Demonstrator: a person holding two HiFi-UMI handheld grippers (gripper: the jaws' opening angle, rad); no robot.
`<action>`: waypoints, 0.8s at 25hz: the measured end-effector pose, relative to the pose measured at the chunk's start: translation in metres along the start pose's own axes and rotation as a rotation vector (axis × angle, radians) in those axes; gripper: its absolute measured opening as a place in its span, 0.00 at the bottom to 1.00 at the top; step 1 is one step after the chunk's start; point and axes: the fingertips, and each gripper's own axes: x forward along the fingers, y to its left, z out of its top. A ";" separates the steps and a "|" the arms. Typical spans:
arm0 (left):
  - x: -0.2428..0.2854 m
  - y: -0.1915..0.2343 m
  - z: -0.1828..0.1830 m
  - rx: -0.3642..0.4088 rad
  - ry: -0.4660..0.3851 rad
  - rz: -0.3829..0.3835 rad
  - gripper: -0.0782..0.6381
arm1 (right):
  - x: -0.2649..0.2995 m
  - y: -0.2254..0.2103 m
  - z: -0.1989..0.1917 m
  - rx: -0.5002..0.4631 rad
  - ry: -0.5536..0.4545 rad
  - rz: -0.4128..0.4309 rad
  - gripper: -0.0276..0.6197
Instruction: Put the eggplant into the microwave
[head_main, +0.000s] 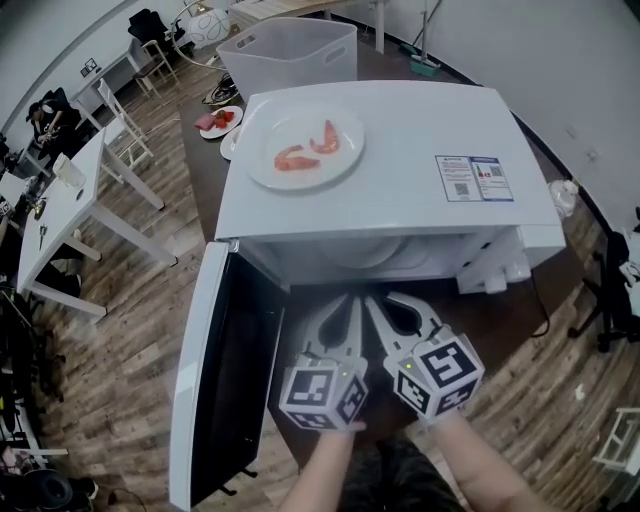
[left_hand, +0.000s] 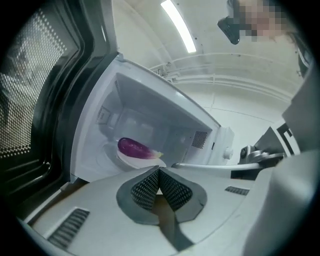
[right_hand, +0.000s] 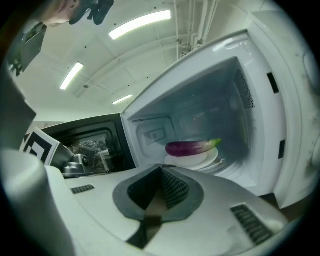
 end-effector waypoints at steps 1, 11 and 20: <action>-0.004 -0.003 0.002 0.008 -0.004 -0.001 0.12 | -0.004 0.003 0.002 -0.005 0.001 0.004 0.05; -0.039 -0.028 0.020 0.039 -0.005 -0.016 0.12 | -0.038 0.034 0.022 -0.026 0.009 0.047 0.05; -0.064 -0.043 0.033 0.034 0.007 -0.041 0.12 | -0.063 0.060 0.032 -0.062 0.018 0.078 0.05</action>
